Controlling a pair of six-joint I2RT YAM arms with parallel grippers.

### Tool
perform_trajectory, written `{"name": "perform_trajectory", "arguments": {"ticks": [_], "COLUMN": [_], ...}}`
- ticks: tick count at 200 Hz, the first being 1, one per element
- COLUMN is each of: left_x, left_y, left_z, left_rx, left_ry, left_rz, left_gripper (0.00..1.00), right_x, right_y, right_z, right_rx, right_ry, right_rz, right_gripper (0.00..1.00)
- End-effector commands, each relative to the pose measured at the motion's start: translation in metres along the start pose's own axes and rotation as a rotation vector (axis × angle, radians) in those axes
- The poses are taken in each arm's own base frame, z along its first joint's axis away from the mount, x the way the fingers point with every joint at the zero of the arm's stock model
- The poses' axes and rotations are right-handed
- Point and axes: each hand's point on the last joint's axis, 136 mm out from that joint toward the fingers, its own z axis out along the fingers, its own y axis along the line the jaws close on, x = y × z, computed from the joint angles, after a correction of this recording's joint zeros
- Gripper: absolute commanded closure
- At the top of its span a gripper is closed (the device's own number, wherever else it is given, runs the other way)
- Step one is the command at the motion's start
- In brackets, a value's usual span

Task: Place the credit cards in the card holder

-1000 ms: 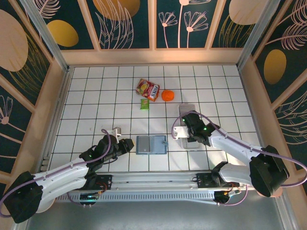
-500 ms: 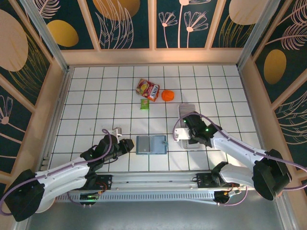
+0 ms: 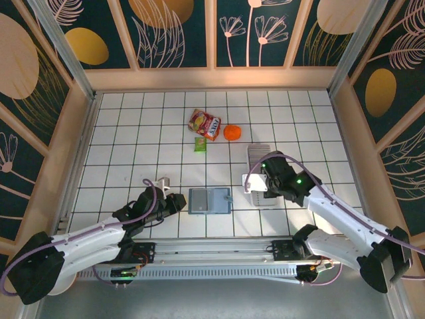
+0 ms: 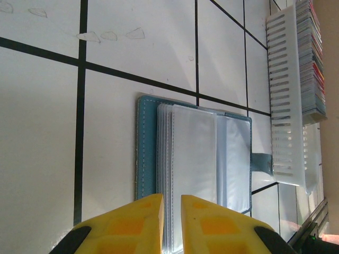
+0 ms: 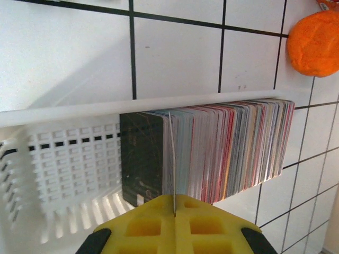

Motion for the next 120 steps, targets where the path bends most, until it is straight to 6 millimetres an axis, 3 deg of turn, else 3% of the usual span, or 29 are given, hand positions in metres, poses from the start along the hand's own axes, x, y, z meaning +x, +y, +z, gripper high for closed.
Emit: {"name": "perform_trajectory", "arguments": {"ticks": [1, 9, 21, 42, 57, 98, 111, 120], "left_x": [-0.006, -0.006, -0.006, -0.007, -0.007, -0.006, -0.004, -0.003], "left_y": [-0.015, -0.016, -0.015, -0.016, -0.017, -0.024, -0.028, -0.03], "left_z": [-0.002, -0.002, -0.003, -0.003, -0.003, -0.003, -0.001, 0.0], "left_rx": [0.042, 0.041, 0.039, 0.042, 0.043, 0.073, 0.085, 0.087], "left_ry": [-0.012, -0.013, -0.015, -0.019, -0.02, 0.001, 0.017, 0.028], "left_rz": [0.003, 0.007, 0.009, 0.008, 0.006, 0.001, 0.002, 0.004], "left_gripper": [0.84, 0.84, 0.84, 0.84, 0.84, 0.83, 0.82, 0.82], "right_x": [-0.01, -0.017, -0.031, -0.05, -0.06, -0.132, -0.153, -0.158], "right_y": [0.006, 0.002, -0.025, -0.073, -0.087, -0.049, -0.032, -0.021], "right_z": [-0.02, -0.028, -0.041, -0.068, -0.075, -0.061, -0.053, -0.043], "right_rx": [-0.06, -0.058, 0.018, 0.109, 0.062, -0.573, -0.676, -0.657], "right_ry": [-0.06, -0.098, -0.161, -0.287, -0.347, -0.519, -0.56, -0.527], "right_rz": [0.088, 0.141, 0.307, 0.753, 1.088, 1.754, 1.824, 1.841], "right_gripper": [1.0, 1.0, 1.0, 1.0, 1.0, 1.0, 1.0, 1.0]}}
